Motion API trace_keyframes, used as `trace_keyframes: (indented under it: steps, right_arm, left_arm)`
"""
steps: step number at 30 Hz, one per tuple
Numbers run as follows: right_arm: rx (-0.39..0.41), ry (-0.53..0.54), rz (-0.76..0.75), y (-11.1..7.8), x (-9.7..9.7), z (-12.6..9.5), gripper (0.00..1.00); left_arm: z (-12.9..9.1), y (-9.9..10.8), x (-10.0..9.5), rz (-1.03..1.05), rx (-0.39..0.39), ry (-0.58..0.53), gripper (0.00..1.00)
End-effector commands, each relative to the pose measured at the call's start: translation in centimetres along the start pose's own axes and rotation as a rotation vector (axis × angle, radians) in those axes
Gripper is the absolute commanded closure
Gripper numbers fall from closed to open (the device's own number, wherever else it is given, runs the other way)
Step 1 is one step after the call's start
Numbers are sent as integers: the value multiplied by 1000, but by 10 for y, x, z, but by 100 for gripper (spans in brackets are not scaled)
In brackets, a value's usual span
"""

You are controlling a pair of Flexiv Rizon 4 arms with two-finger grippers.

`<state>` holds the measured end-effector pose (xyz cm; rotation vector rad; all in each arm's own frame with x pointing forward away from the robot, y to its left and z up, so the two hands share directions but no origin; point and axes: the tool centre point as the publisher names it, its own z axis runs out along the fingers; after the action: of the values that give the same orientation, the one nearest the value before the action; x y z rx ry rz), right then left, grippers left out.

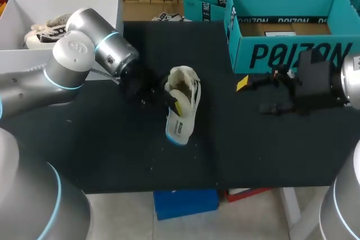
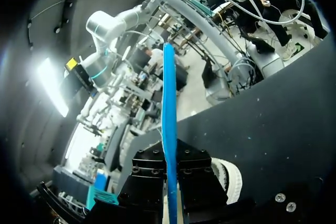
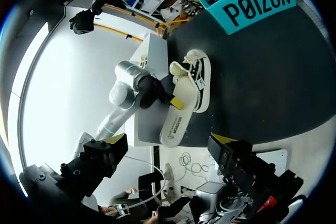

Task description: Take the shoe out of the shoebox, open the shoe tongue, remove and reinsert the insole, then place the shoe into the shoebox

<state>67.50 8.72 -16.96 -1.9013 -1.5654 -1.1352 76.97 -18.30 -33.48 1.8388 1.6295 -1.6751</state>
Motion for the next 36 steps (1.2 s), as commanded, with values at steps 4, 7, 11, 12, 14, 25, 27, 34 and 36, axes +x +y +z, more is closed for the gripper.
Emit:
trace_keyframes:
  steps: [4,7,11,12,14,25,27,34,36]
  right_arm:
    - [0,-1,0,0,0,0,0]
    - [0,-1,0,0,0,0,0]
    - [0,-1,0,0,0,0,0]
    - [0,-1,0,0,0,0,0]
    - [0,-1,0,0,0,0,0]
    - [0,-1,0,0,0,0,0]
    - [0,-1,0,0,0,0,0]
    - [0,-1,0,0,0,0,0]
    - [0,-1,0,0,0,0,0]
  left_arm:
    - [8,-25,9,-20,-10,2,100]
    - [11,-27,16,-39,-5,2,100]
    - [15,-29,24,-56,8,-5,100]
    - [16,-29,25,-57,8,-4,100]
    - [17,-27,27,-61,15,-6,100]
    - [7,5,17,-43,7,11,100]
    - [5,10,16,-43,9,7,100]
    - [3,16,9,-33,35,-15,100]
    - [5,17,10,-33,67,-28,100]
